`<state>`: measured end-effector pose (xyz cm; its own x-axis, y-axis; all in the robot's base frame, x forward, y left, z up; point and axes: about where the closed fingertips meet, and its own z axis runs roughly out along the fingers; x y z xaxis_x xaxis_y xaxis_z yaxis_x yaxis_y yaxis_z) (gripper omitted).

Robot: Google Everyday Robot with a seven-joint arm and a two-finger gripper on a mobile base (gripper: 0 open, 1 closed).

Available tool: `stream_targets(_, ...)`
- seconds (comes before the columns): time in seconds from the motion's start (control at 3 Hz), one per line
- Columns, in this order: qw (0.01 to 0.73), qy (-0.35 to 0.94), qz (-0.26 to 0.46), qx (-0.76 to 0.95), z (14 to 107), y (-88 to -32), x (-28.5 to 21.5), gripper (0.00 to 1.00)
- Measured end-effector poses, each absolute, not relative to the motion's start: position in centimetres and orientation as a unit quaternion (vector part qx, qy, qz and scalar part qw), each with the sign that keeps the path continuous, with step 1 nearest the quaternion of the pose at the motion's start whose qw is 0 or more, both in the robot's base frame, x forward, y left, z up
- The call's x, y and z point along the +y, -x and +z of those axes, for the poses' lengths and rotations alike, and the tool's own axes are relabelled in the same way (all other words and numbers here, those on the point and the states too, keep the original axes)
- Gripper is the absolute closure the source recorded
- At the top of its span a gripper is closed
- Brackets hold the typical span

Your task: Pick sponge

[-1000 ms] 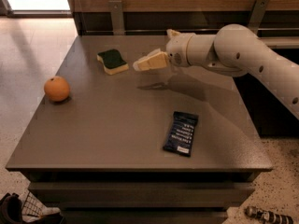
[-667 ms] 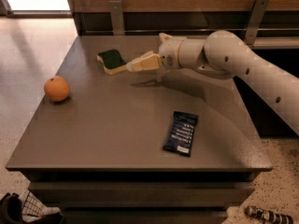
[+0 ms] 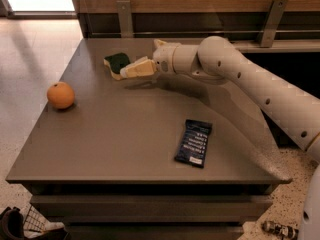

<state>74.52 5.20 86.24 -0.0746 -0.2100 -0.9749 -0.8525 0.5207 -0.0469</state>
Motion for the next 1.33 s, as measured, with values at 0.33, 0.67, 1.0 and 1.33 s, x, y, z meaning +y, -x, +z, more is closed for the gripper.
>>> stream_targets(0.33, 0.551, 0.393, 0.302, 0.671, 85.8, -74.4, 7.6, 0.0)
stream_targets(0.67, 0.542, 0.388, 0.305, 0.681, 84.8, -73.6, 9.3, 0.0)
stream_targets(1.0, 0.531, 0.386, 0.303, 0.691, 84.0, -72.9, 9.9, 0.0)
stream_targets(1.33, 0.526, 0.381, 0.298, 0.699, 83.4, -72.7, 10.1, 0.0)
